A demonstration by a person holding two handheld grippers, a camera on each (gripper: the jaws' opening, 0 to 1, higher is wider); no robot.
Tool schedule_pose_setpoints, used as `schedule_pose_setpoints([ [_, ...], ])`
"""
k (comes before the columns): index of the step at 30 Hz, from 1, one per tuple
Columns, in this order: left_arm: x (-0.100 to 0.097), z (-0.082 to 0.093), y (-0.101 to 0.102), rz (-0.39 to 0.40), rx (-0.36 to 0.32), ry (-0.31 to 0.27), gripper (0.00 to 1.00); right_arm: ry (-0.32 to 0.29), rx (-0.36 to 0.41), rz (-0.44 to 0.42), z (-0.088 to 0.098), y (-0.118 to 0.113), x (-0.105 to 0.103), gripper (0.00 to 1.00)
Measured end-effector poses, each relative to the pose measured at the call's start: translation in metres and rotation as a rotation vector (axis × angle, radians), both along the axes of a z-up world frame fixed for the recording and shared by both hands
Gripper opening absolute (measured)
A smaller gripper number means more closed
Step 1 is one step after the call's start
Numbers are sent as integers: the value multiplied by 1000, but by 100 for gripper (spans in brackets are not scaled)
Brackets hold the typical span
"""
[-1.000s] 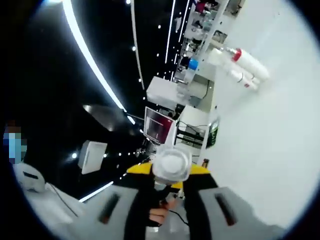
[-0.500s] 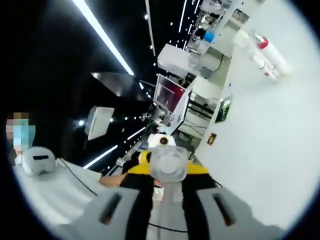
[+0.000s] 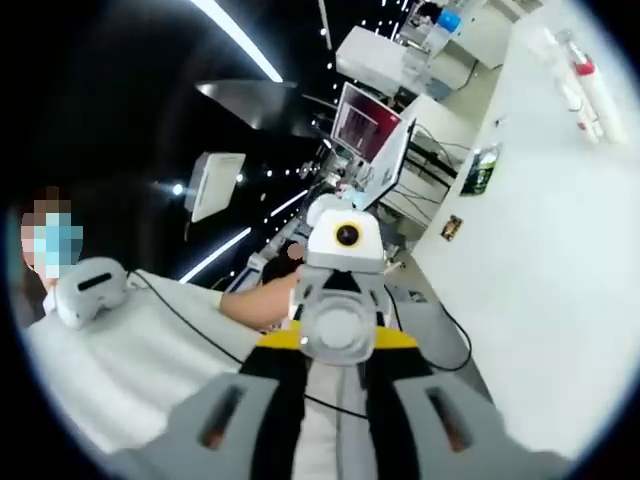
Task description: Arrange the skincare products in the storage area until every visible bottle or jar stands upright without overlapping.
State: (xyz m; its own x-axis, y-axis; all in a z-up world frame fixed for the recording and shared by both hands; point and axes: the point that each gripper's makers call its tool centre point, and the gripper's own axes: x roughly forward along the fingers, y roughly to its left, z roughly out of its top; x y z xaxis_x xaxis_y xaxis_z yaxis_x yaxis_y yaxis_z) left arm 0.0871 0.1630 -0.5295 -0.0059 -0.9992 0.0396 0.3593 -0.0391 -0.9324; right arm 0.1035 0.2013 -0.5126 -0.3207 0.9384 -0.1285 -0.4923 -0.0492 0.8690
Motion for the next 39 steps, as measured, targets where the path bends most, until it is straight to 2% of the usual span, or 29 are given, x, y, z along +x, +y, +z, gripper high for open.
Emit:
schedule_pose_setpoints([
  [3,-5,2,-1,-10,-3,-40,24,-25,4,1,1,0,-2,22],
  [4,-1,0,0,14,2,-67,24,-39,11,-15,1,1,2,22],
  [5,1,2,2,29,-5,-57,24,-71,23,-59,1,4,8,22],
  [7,11,2,5,92,-8,-97,23,-111,37,-110,3,6,17,23],
  [9,23,-2,11,170,26,-125,23,-200,9,-192,-1,9,29,24],
  [11,34,-9,16,238,87,-203,23,-251,-32,-232,-6,10,38,27],
  [12,40,-12,18,277,121,-217,23,-307,-63,-261,-10,10,46,29],
  [13,44,-12,18,308,130,-228,23,-329,-65,-280,-9,12,49,30],
  [14,49,-12,20,347,151,-284,23,-337,-68,-297,-8,14,52,30],
  [15,51,-9,19,377,149,-297,23,-339,-69,-300,-6,14,52,30],
  [16,50,-6,17,387,122,-281,23,-337,-53,-315,-1,17,54,30],
  [17,56,-4,19,434,126,-324,23,-340,-50,-330,1,17,56,29],
  [19,59,-3,20,468,139,-363,23,-340,-52,-361,6,17,61,29],
  [21,63,-3,23,504,152,-383,23,-358,-47,-405,11,16,69,29],
  [24,67,-4,30,549,180,-421,23,-354,-51,-439,16,14,73,28],
  [30,72,-6,37,589,209,-445,23,-354,-78,-456,12,18,74,26],
  [35,68,-4,31,577,188,-441,23,-360,-105,-424,2,25,65,26],
  [39,68,-3,33,585,154,-416,23,-328,-89,-435,4,26,64,25],
])
